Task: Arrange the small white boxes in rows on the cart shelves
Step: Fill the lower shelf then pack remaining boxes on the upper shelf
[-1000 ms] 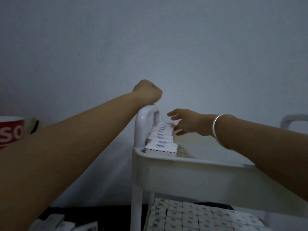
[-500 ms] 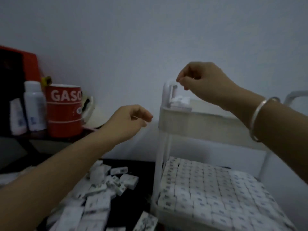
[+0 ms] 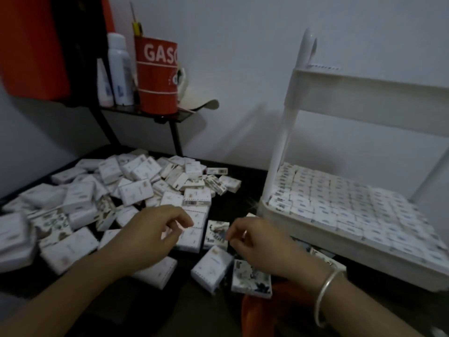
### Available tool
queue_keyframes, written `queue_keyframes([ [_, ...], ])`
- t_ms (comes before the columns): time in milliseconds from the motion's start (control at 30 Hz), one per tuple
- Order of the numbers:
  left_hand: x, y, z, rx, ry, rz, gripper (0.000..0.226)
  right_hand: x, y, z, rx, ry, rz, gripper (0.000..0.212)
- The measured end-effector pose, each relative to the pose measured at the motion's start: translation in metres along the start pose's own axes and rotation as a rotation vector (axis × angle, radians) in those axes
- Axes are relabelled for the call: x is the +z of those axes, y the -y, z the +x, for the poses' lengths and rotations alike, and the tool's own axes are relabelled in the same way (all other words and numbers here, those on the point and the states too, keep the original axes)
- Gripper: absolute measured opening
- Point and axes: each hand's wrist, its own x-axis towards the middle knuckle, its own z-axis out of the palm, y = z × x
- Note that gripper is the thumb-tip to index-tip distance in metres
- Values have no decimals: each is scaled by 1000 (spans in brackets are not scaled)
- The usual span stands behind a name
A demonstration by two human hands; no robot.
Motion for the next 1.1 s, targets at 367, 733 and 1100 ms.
queue_keyframes([
  [367,1,39,-58,116,128,349,53,62,13,-8,225,-53,-372,85],
  [733,-10,41,-42,93,254,250,53,39,13,-13,252,-158,389,47],
  [1100,-36,-75,48,289,218,-335,42,-77,-17,-43,296,-424,640,41],
])
